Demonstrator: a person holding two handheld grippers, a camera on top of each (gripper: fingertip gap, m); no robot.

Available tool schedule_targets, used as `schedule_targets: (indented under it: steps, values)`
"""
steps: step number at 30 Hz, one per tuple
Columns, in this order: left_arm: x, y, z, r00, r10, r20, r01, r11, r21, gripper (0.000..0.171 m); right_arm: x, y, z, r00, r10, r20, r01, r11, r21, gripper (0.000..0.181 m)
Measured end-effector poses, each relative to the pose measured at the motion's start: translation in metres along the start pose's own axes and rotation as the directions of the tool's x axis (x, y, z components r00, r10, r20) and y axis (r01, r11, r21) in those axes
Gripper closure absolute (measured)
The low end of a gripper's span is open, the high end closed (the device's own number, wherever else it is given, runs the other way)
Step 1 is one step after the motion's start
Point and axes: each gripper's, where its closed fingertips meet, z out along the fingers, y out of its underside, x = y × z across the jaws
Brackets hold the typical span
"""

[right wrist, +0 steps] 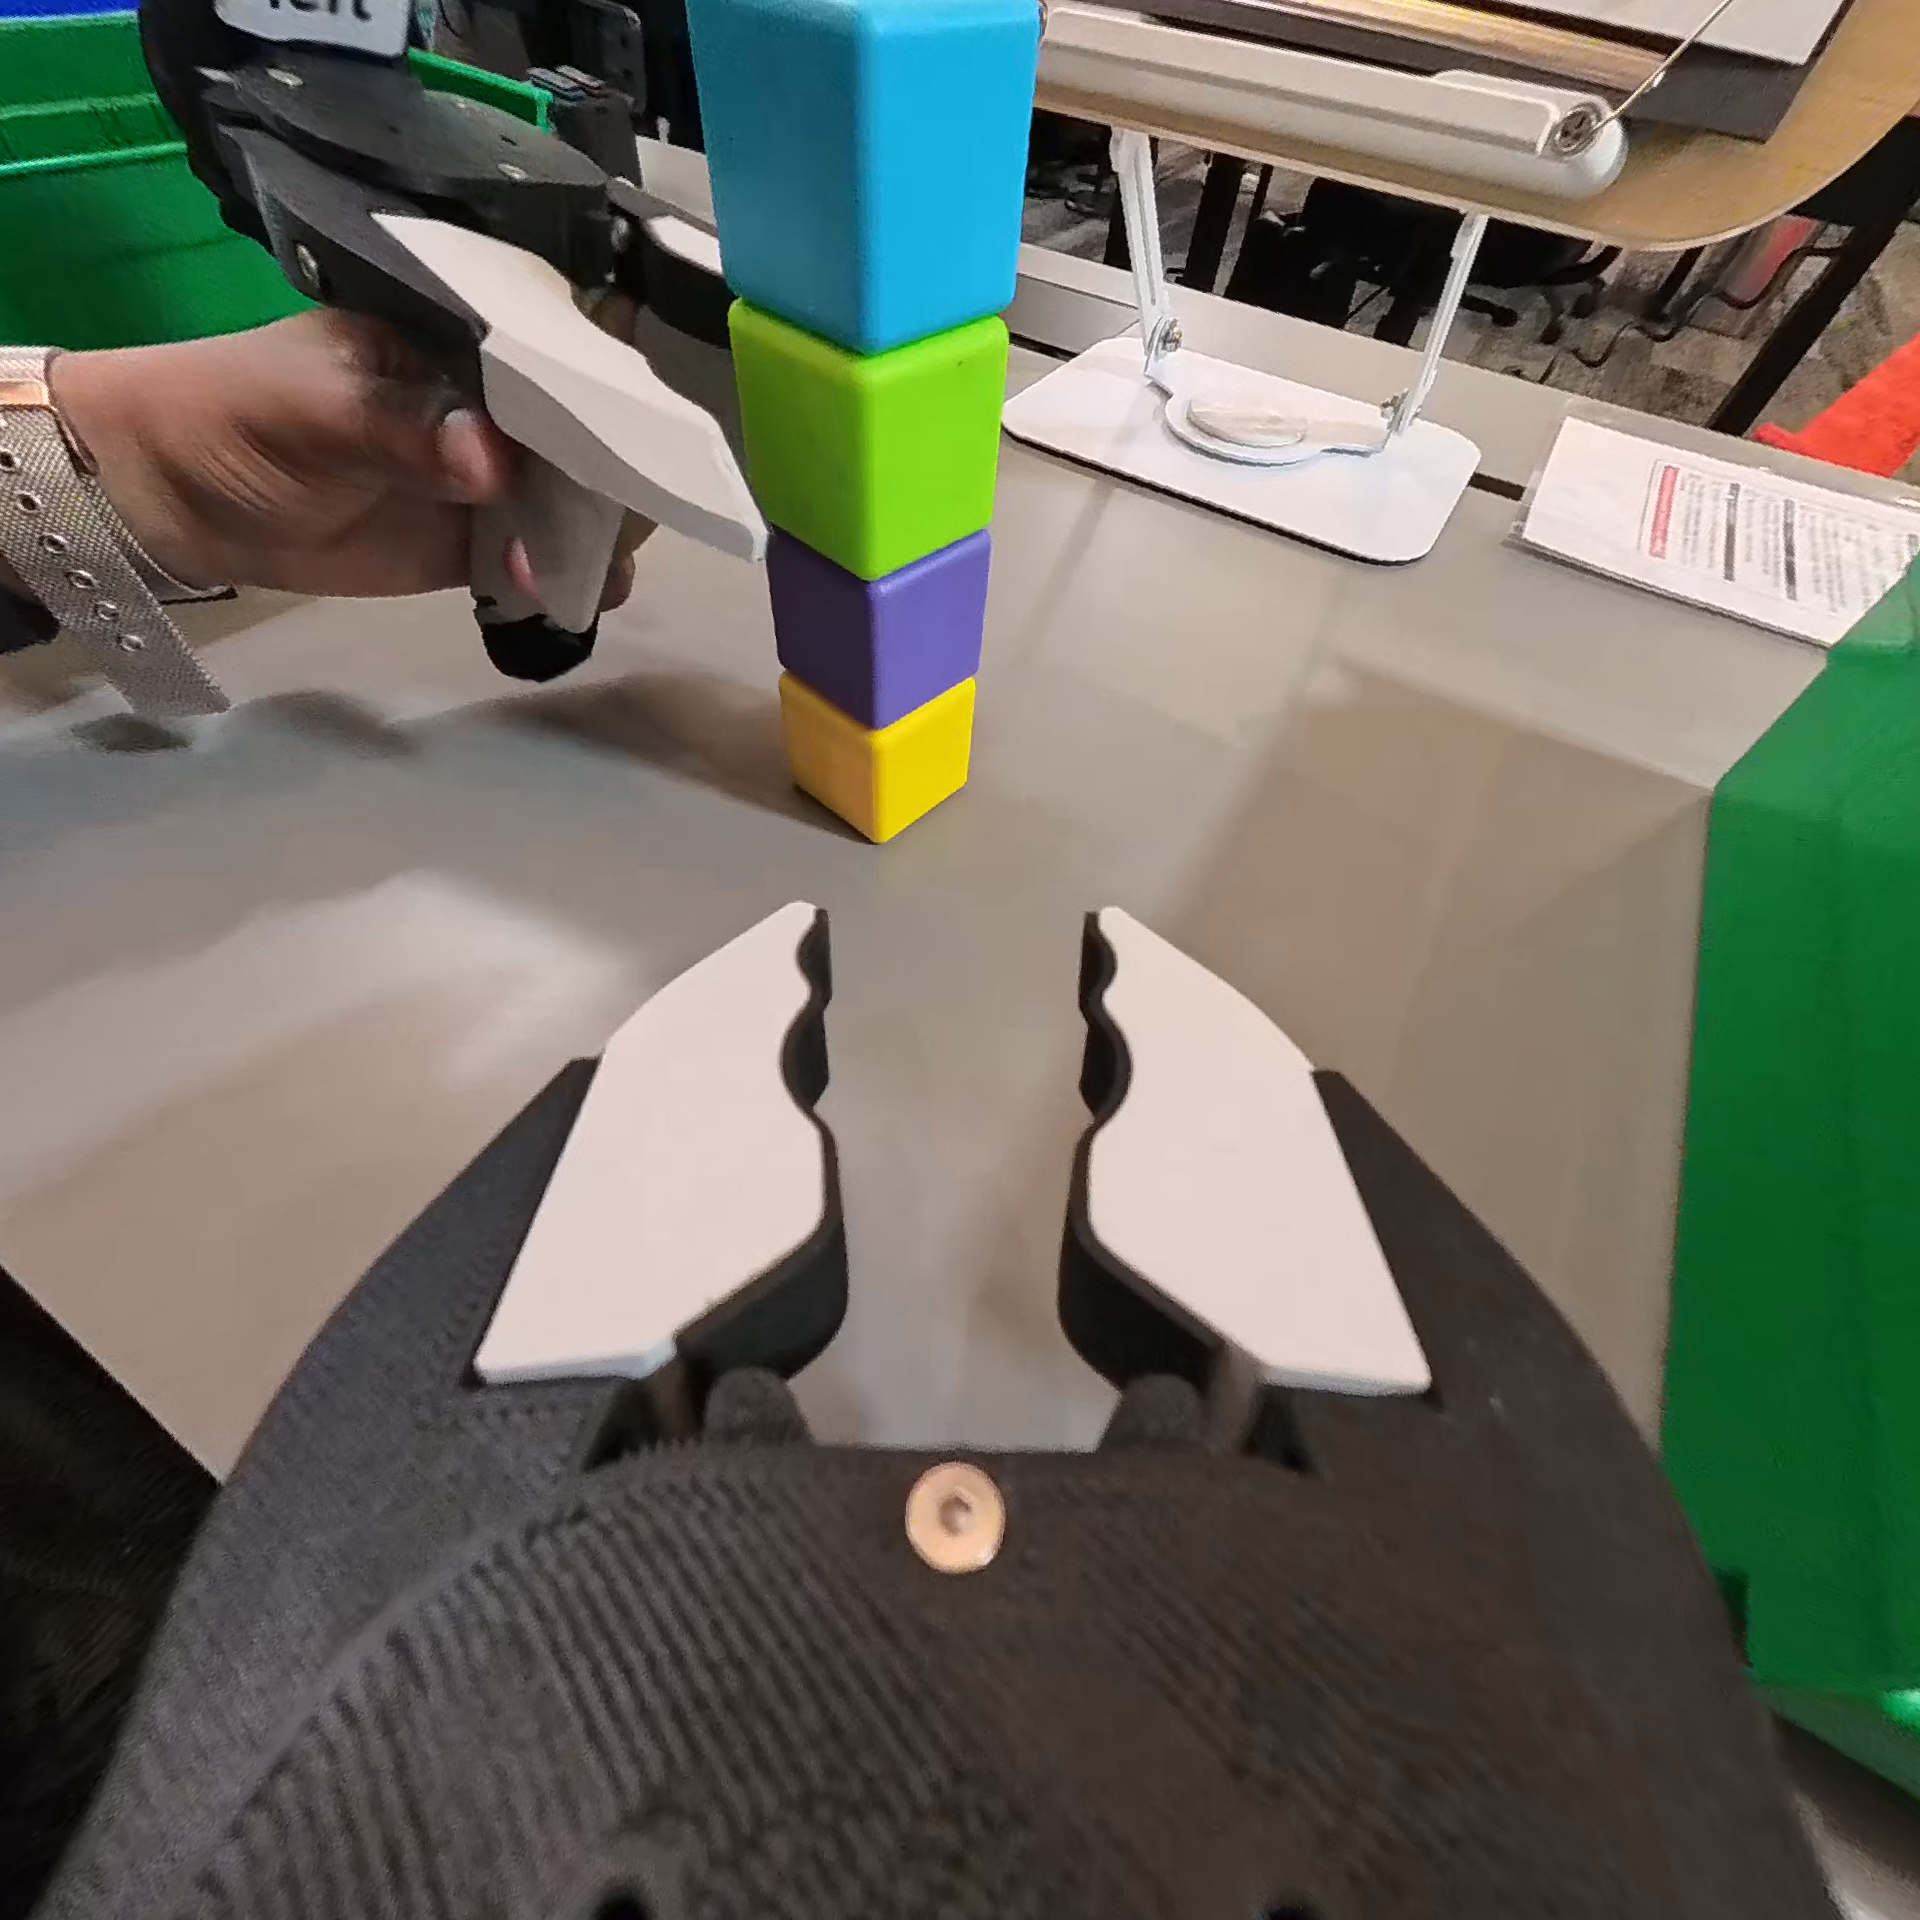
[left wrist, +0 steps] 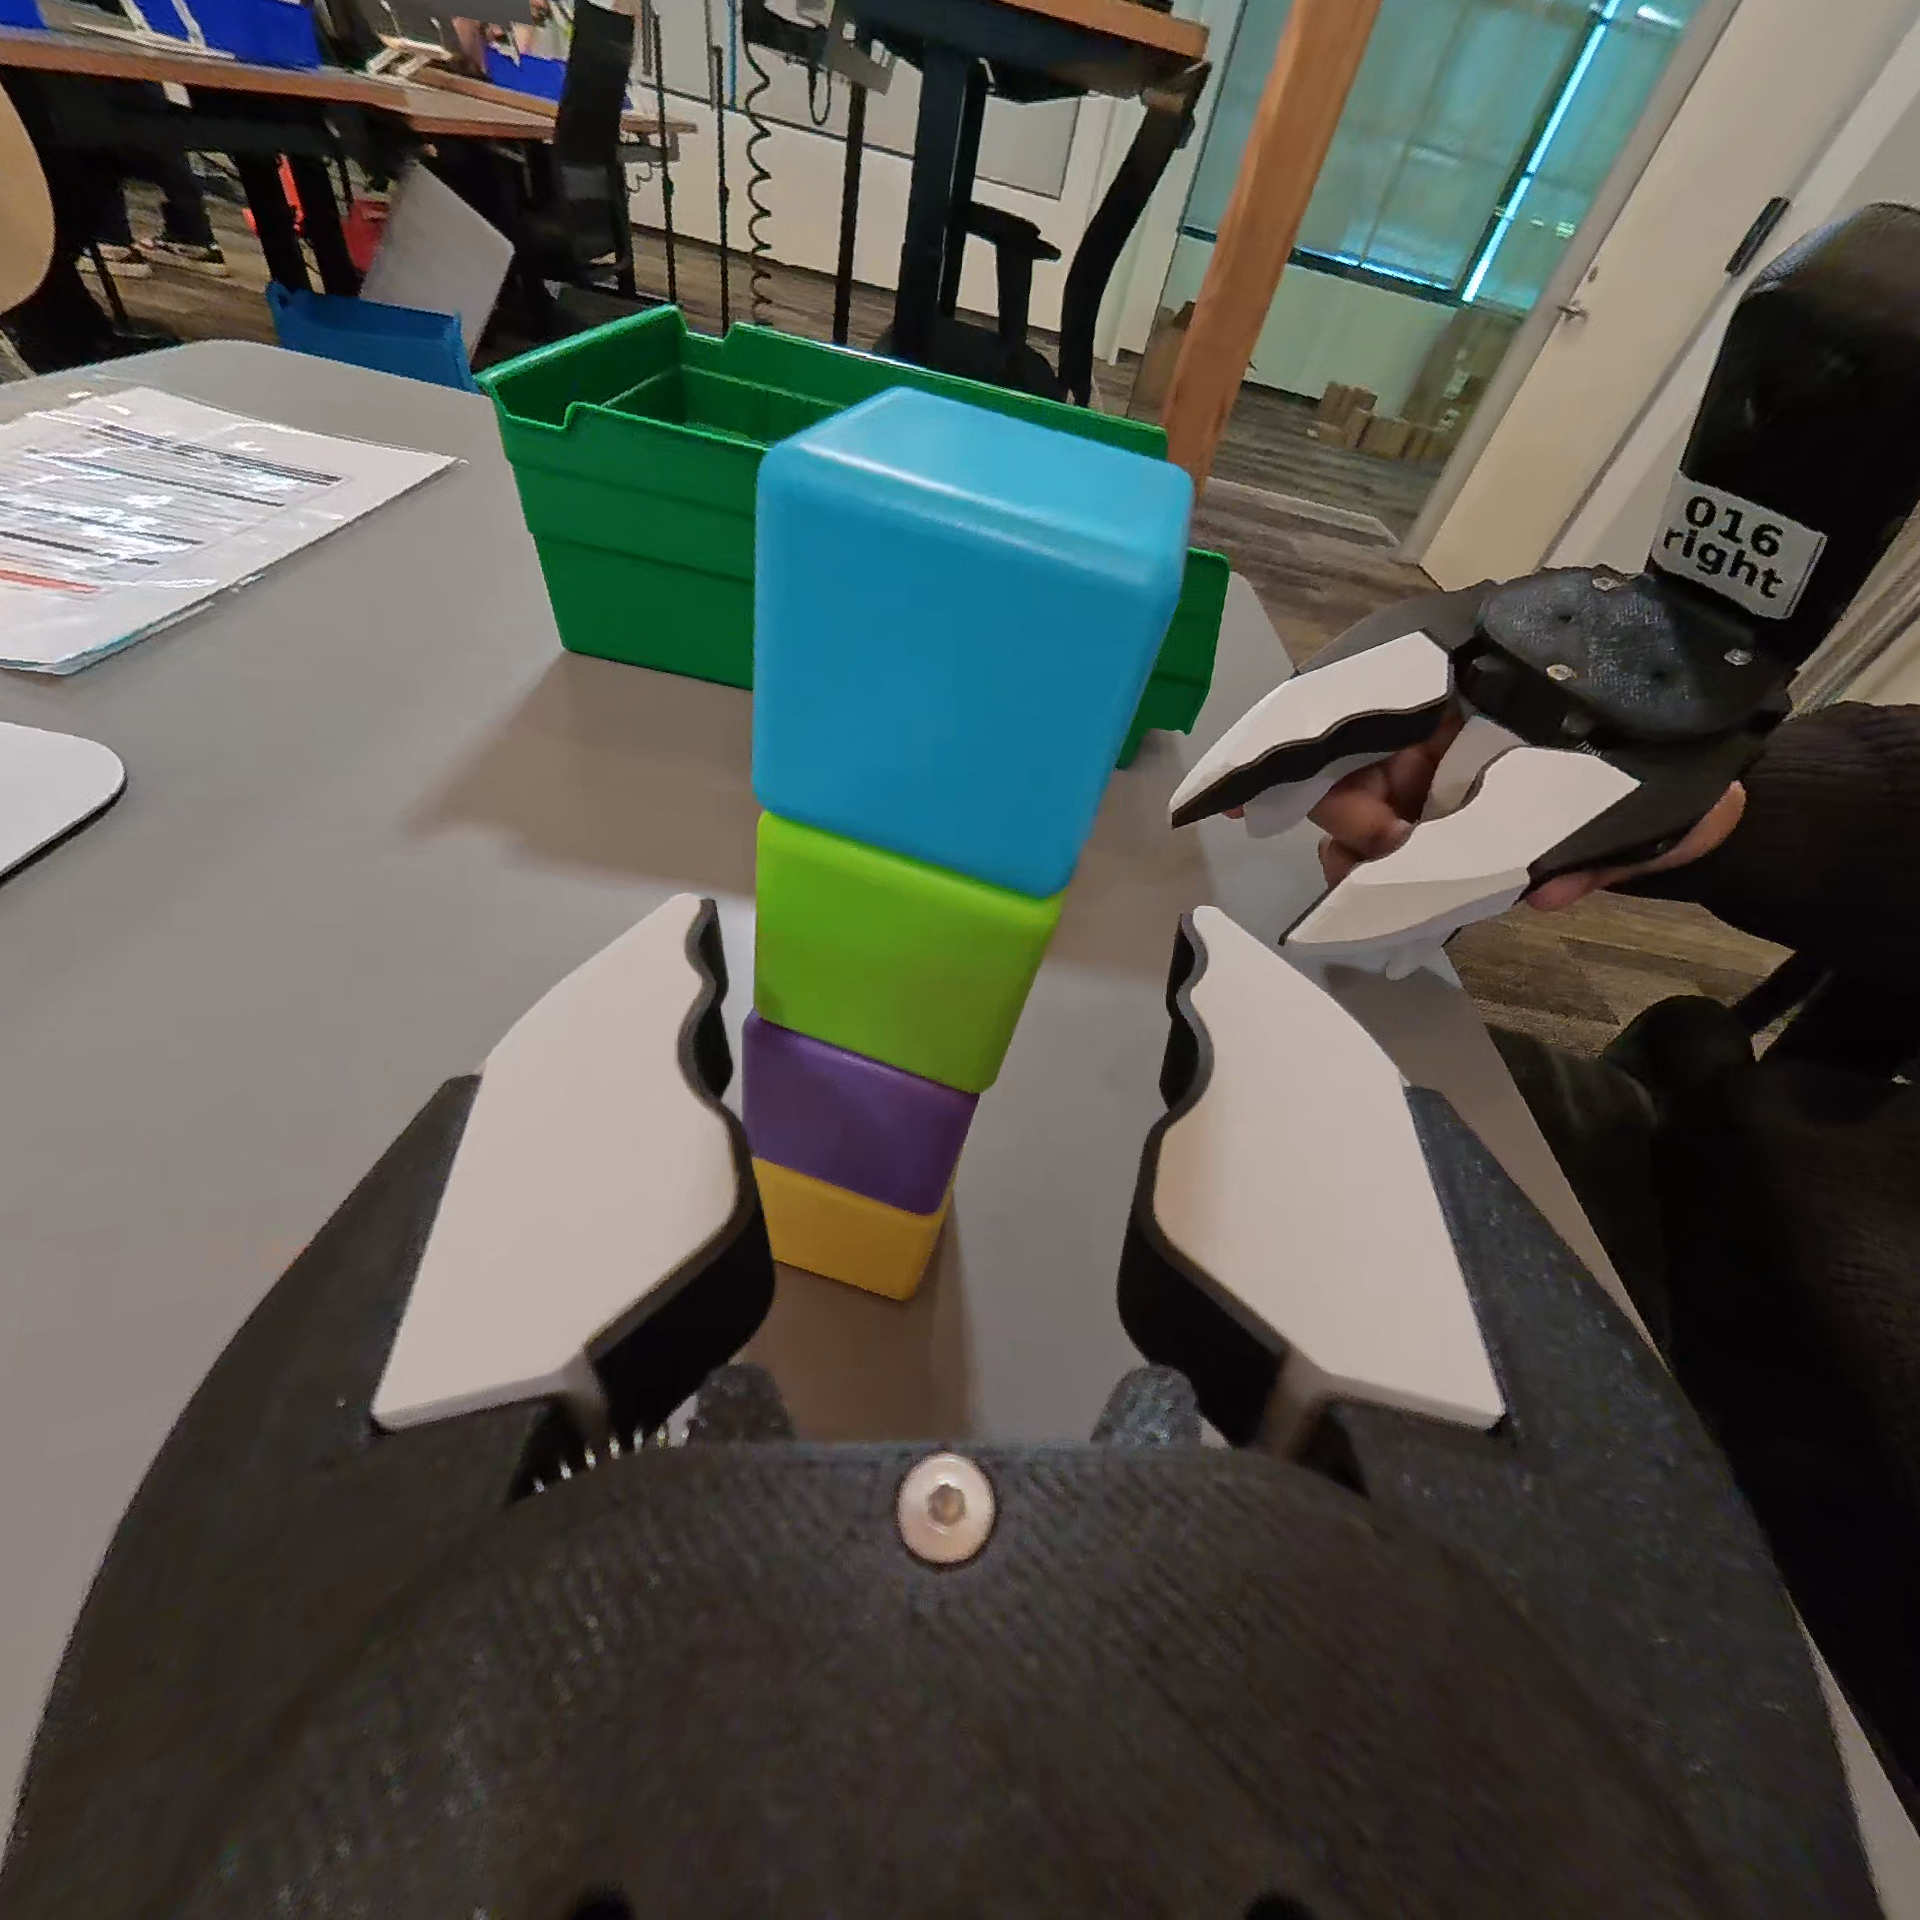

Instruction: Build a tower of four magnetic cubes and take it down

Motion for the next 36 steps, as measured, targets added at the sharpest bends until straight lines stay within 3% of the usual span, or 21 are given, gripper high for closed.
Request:
schedule_targets:
  steps: [8,29,36]
  values:
    - [0.002,0.005,-0.010,0.997,-0.076,-0.029,0.075,0.997,-0.019,0.101,0.005,0.002,-0.001,1.000,0.009,-0.013,-0.009,1.000,-0.006,0.135]
    - [0.001,0.002,0.000,1.000,0.010,0.007,-0.010,1.000,0.020,0.097,0.005,0.004,0.001,1.000,0.017,-0.006,-0.017,1.000,-0.015,0.134]
    - [-0.001,0.003,0.003,0.998,0.048,0.043,-0.048,0.999,0.006,0.103,0.004,0.005,0.001,1.000,0.016,-0.006,-0.016,1.000,-0.020,0.134]
